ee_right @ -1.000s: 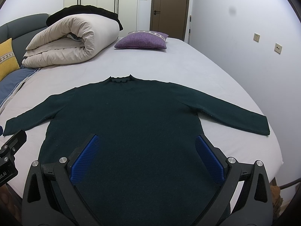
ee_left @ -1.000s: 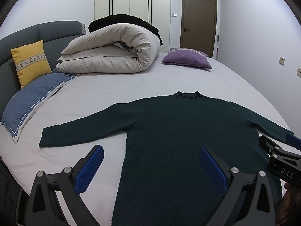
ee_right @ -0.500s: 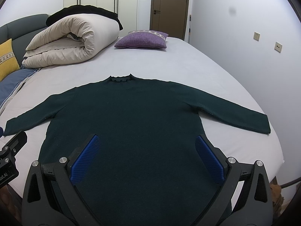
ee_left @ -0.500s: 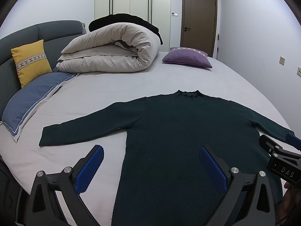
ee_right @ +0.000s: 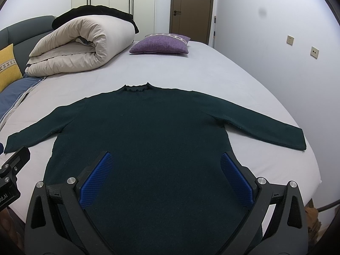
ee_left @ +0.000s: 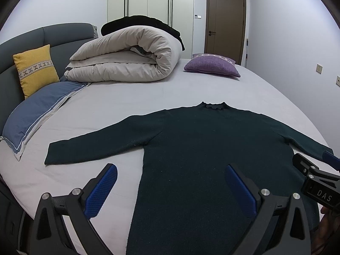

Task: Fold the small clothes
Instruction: 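Grasp the sweater sleeve cuff with the right gripper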

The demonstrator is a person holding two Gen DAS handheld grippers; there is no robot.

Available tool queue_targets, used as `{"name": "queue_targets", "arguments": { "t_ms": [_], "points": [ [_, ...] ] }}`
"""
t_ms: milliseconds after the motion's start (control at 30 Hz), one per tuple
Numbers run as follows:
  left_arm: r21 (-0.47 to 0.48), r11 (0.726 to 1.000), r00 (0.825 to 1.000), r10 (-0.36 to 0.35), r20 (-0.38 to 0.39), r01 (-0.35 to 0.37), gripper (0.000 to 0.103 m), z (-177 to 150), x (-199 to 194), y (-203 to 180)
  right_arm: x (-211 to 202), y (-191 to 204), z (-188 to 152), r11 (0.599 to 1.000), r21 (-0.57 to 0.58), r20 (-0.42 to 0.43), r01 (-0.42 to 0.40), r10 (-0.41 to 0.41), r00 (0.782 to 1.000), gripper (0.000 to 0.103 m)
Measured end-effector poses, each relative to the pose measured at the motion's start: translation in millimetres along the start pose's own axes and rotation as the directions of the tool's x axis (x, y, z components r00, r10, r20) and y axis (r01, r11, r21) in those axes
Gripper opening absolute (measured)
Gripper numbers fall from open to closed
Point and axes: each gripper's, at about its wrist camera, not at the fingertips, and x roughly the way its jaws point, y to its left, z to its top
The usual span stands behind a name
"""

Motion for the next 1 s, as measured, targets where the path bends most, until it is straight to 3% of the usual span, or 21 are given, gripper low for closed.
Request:
{"name": "queue_targets", "arguments": {
  "t_ms": [567, 733, 867, 1000],
  "points": [
    [-0.024, 1.0, 1.0, 0.003, -0.015, -0.003, 0.103, -5.2, 1.9, 5.6, 2.5, 7.6, -5.3, 1.0, 0.007, -0.01, -0.012, 0.012, 1.0, 0.103],
    [-0.006, 1.0, 1.0, 0.004, 0.019, -0.004, 0.103, -15.1, -1.6, 0.7, 17.1, -29.0, -2.5, 0.99, 0.12, -0.024, -0.079, 0.082, 0.996, 0.103],
    [0.154, 0.981, 0.992, 0.11, 0.056, -0.117, 0.103, -24.9, 5.7, -20.8, 38.9, -114.4, -9.6, 0.926, 0.351, -0.012, -0.14, 0.154, 0.988, 0.103],
    [0.262, 0.945, 0.979, 0.174, 0.105, -0.196, 0.103, -25.9, 16.6, -40.3, 66.9, -229.1, -35.8, 0.779, 0.617, 0.006, -0.116, 0.143, 0.99, 0.098]
  ]
}}
